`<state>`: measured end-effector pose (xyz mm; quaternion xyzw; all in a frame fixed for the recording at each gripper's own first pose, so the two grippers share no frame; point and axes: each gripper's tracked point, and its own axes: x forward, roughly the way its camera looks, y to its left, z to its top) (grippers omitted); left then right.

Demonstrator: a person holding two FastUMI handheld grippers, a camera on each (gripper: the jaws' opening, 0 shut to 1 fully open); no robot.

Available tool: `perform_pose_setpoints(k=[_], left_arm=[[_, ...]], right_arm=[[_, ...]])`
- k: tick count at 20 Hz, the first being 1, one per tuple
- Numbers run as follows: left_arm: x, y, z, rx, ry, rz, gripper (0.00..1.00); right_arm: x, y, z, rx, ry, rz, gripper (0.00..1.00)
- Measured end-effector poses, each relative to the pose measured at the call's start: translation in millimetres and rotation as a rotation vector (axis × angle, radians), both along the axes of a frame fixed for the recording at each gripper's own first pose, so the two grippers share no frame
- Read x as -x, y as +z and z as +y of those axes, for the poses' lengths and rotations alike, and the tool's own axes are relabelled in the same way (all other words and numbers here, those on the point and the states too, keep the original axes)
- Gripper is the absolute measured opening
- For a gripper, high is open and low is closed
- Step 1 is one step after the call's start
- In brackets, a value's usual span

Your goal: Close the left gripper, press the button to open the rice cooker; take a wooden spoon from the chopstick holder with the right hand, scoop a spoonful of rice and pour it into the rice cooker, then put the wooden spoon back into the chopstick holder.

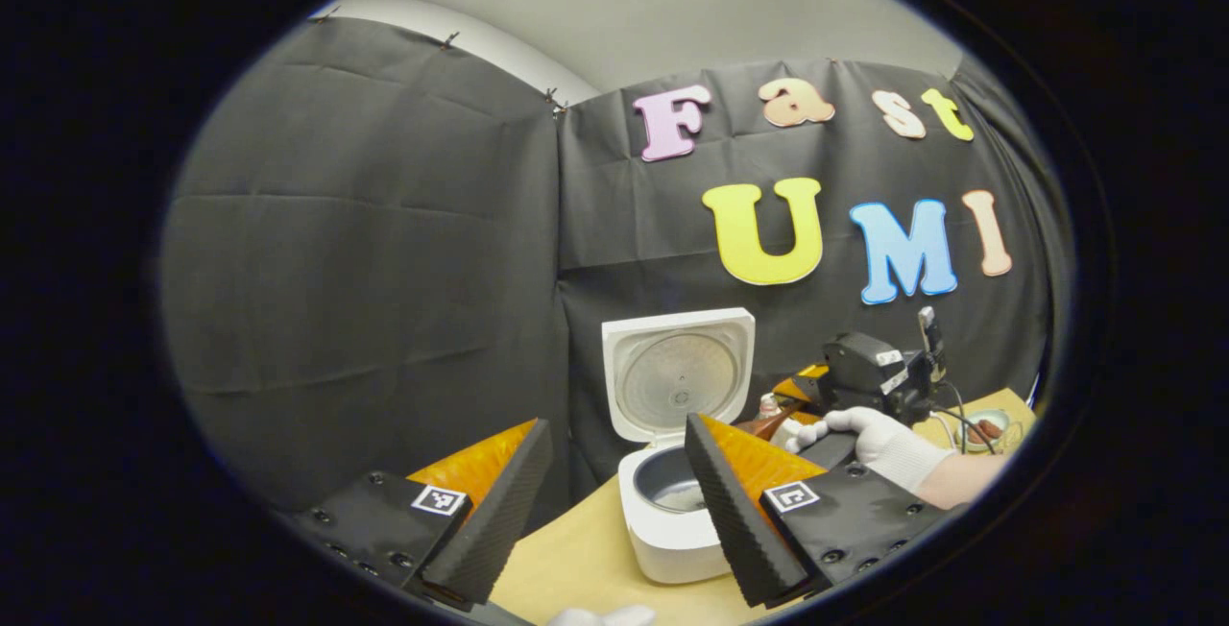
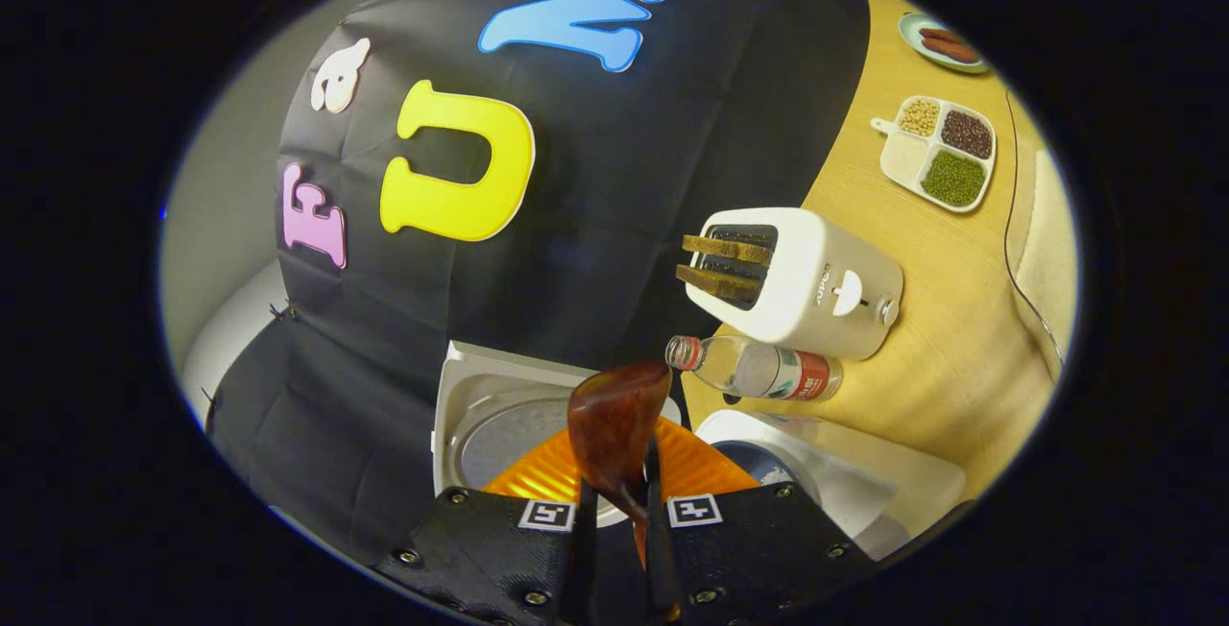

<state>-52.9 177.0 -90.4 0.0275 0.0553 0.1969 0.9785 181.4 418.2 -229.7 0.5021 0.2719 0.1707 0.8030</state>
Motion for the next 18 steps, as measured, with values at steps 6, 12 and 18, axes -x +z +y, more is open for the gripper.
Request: perform_pose_setpoints(k=[6, 12, 18], left_arm=[[-2, -12, 3, 0.018, 0.009, 0.021, 0.96], [-4, -17, 3, 0.013, 0.011, 0.030, 0.97], [-6, -18, 4, 0.018, 0.018, 0.028, 0.97]], right_arm=[[5, -13, 7, 0.347, 0.062, -0.196, 0.21], [4, -9, 15, 0.553, 0.111, -0.365, 0.20], [16, 2, 33, 0.770, 0.197, -0.568, 0.20]])
